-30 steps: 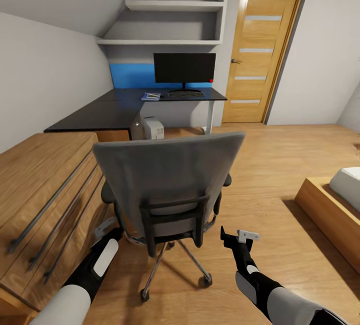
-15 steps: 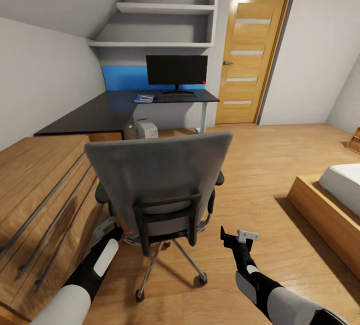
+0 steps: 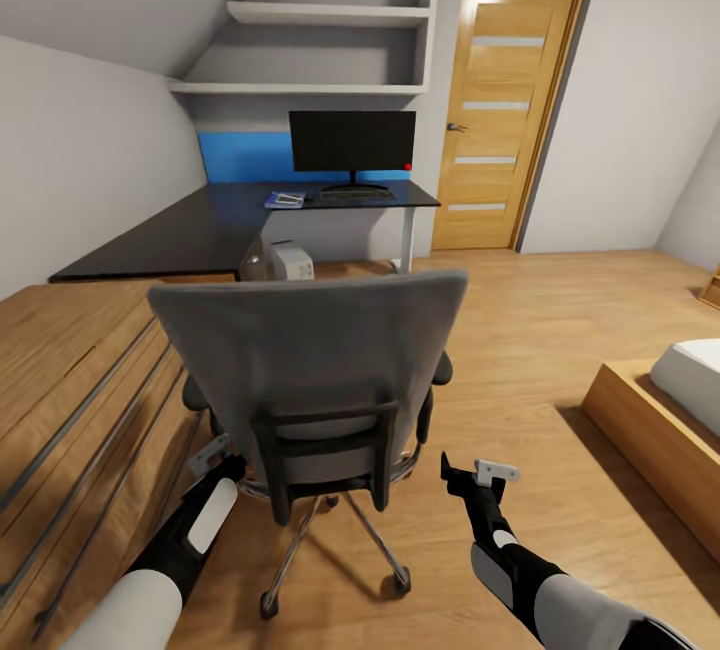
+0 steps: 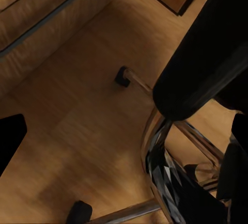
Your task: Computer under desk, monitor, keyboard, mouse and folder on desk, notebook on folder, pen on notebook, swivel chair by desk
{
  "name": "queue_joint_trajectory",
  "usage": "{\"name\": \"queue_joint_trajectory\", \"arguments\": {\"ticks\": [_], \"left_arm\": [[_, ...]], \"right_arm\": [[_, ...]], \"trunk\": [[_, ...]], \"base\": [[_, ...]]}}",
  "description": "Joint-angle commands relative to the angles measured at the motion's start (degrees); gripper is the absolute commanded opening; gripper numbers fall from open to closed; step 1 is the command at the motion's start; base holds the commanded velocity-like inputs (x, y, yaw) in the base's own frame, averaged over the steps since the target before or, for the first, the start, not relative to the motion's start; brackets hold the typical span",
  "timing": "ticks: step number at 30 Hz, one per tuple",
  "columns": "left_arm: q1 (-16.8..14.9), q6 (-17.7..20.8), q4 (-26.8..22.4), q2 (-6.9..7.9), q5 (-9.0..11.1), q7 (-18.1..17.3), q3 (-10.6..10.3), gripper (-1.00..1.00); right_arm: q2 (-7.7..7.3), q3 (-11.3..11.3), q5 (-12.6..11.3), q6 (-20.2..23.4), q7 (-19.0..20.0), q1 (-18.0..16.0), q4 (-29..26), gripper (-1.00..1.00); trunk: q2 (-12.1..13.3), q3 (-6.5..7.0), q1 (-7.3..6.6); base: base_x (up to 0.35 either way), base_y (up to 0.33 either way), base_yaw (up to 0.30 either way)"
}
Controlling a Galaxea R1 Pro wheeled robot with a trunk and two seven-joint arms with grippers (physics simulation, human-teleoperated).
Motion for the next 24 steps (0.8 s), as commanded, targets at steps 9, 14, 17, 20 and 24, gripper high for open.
{"name": "queue_joint_trajectory", "arguments": {"ticks": [9,14,17,20,24], "left_arm": [[0.0,0.2,-0.1,-0.09,0.2,0.1,0.1,1.00],[0.0,0.2,-0.1,-0.10,0.2,0.1,0.1,1.00],[0.0,0.2,-0.1,-0.11,0.2,0.1,0.1,1.00],[0.0,0.2,-0.1,-0.11,0.2,0.1,0.0,1.00],[0.0,0.2,-0.1,-0.11,0.2,0.1,0.0,1.00]], "right_arm": [[-0.05,0.5,-0.1,-0.1,-0.5,0.0,-0.1,1.00],[-0.02,0.5,-0.1,-0.1,-0.5,0.0,-0.1,1.00],[-0.01,0.5,-0.1,-0.1,-0.5,0.0,-0.1,1.00],[-0.02,0.5,-0.1,-0.1,-0.5,0.0,-0.1,1.00],[-0.03,0.5,-0.1,-0.1,-0.5,0.0,-0.1,1.00]], "trunk": [[0.0,-0.05,0.01],[0.0,-0.05,0.01],[0.0,-0.05,0.01],[0.0,-0.05,0.01],[0.0,-0.05,0.01]], "base": [[0.123,-0.061,0.000],[0.110,-0.215,0.000],[0.109,-0.269,0.000],[0.109,-0.282,0.000],[0.109,-0.287,0.000]]}}
